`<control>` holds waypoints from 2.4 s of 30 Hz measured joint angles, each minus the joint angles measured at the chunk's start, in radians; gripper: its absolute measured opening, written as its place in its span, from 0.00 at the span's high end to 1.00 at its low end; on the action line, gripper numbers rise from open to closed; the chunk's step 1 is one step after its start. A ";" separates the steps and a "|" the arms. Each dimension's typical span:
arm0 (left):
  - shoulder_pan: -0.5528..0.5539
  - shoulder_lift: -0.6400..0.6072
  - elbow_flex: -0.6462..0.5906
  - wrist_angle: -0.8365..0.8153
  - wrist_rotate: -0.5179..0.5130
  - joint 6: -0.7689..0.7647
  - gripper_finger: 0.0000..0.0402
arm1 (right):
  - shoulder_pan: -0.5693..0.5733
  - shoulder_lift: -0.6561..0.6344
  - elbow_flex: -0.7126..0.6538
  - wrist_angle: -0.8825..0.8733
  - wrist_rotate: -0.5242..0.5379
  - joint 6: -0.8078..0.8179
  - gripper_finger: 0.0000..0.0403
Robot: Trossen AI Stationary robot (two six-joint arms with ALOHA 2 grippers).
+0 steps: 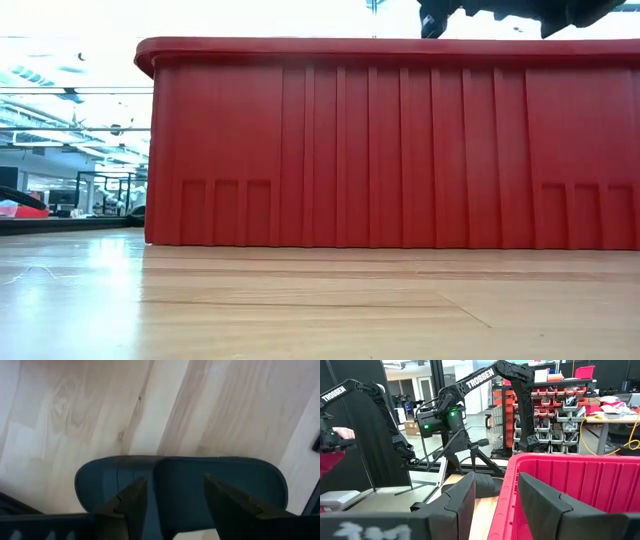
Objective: Pick and place slides into bin
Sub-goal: Put the black slide into the red basket
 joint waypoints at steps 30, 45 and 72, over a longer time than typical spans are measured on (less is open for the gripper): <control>-0.015 -0.002 -0.235 0.096 0.104 -0.154 0.54 | 0.000 0.000 0.000 -0.014 0.002 0.000 0.65; 0.050 0.000 -0.238 -0.009 0.104 -0.155 0.54 | 0.000 0.000 0.000 -0.042 0.055 -0.019 0.65; 0.094 -0.001 -0.236 0.025 0.075 -0.055 0.99 | 0.000 0.000 0.000 -0.041 0.052 -0.022 0.65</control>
